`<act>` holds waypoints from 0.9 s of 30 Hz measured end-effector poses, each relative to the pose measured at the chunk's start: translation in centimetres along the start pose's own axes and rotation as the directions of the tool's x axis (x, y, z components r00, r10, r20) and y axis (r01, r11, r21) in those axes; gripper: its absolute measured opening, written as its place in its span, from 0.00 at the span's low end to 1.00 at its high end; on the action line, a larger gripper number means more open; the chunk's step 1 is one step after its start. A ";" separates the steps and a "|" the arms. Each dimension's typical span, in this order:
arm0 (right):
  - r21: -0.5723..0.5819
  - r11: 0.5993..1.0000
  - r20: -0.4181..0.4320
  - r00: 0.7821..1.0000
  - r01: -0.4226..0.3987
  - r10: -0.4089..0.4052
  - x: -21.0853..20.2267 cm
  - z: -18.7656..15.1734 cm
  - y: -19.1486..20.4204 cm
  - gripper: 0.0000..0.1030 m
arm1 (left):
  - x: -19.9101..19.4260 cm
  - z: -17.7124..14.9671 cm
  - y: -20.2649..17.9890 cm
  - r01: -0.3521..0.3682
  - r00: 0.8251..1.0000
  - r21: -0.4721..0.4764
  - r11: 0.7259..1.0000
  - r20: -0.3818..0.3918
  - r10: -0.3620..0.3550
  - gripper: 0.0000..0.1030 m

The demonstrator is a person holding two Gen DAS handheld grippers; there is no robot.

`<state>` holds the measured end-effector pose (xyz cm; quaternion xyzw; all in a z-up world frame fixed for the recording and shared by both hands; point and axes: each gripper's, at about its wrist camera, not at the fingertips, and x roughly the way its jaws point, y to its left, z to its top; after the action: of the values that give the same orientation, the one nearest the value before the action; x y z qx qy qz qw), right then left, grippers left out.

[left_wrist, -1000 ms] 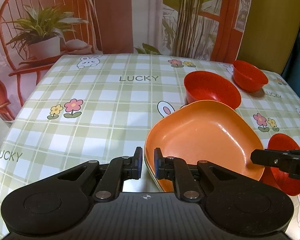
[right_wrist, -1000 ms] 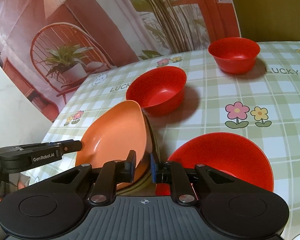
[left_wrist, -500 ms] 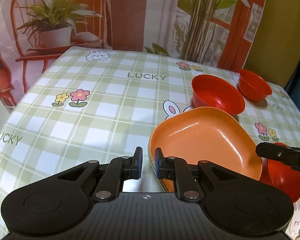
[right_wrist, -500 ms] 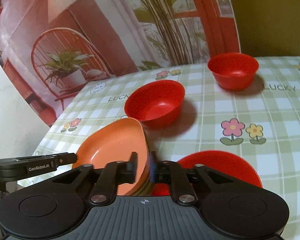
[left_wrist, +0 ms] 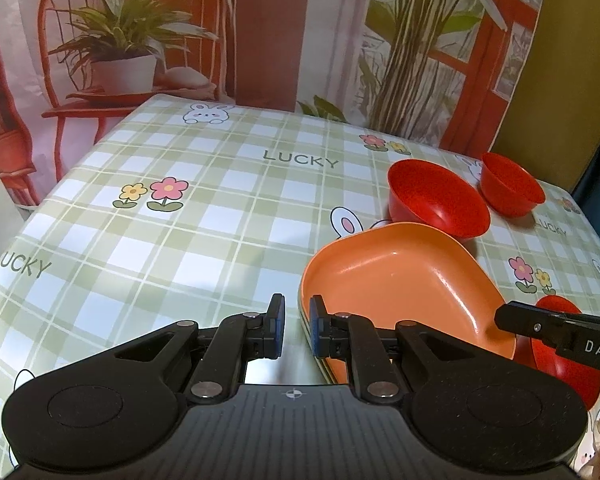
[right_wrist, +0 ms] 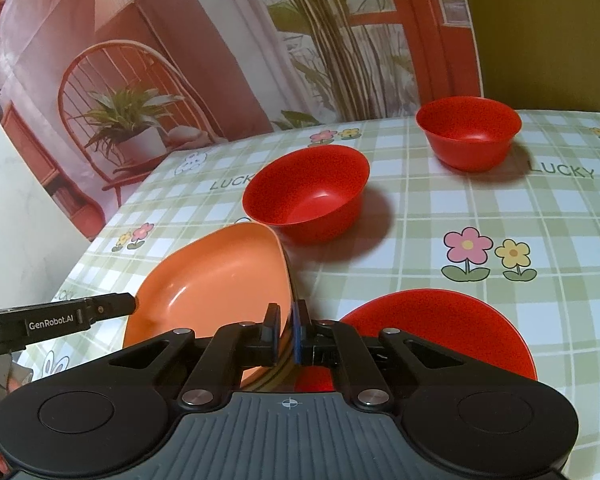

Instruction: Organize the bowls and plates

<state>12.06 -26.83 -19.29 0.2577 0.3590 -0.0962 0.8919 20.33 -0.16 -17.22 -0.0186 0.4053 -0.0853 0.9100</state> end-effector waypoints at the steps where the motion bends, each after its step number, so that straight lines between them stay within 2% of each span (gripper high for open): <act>1: 0.001 1.000 -0.003 1.000 -0.001 0.001 0.1 0.0 -0.1 0.06 | -0.1 0.0 0.0 -0.005 1.000 -0.003 1.000 0.002 0.005 0.14; 7: 0.009 1.000 -0.006 1.000 -0.004 0.004 0.2 -0.1 -0.2 0.06 | -0.7 0.3 0.3 -0.019 1.000 -0.027 0.999 0.023 0.020 0.14; 11: 0.027 0.999 0.012 1.000 -0.023 0.023 -0.3 -0.1 -0.5 0.10 | -1.6 0.7 0.0 -0.016 0.999 -0.034 0.999 0.042 0.017 0.15; 13: 0.019 1.000 0.037 0.999 -0.020 0.020 -1.1 0.2 -0.6 0.12 | -2.1 0.9 -0.4 -0.006 0.999 -0.040 0.999 0.051 0.008 0.19; 15: 0.006 1.000 0.073 0.997 -0.013 0.012 -2.0 0.6 -0.7 0.14 | -2.6 1.0 -0.9 0.010 0.998 -0.045 0.999 0.065 -0.007 0.33; 17: -0.010 1.000 0.105 0.994 0.006 -0.005 -2.9 1.0 -1.0 0.16 | -3.1 1.1 -1.8 0.030 0.997 -0.042 0.999 0.079 -0.027 0.37; 23: -0.068 0.991 0.198 0.975 0.118 -0.102 -5.6 1.4 -2.5 0.16 | -3.9 0.8 -4.9 0.092 0.993 0.008 0.996 0.074 -0.093 0.37; 27: -0.046 0.986 0.218 0.965 0.158 -0.144 -6.8 1.2 -4.5 0.16 | -3.9 0.3 -7.1 0.130 0.990 0.041 0.991 0.049 -0.131 0.37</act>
<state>6.23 -31.34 -15.65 0.1898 0.2825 -0.1796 0.9230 16.98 -6.50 -13.47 -0.0302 0.3780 -0.1518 0.9128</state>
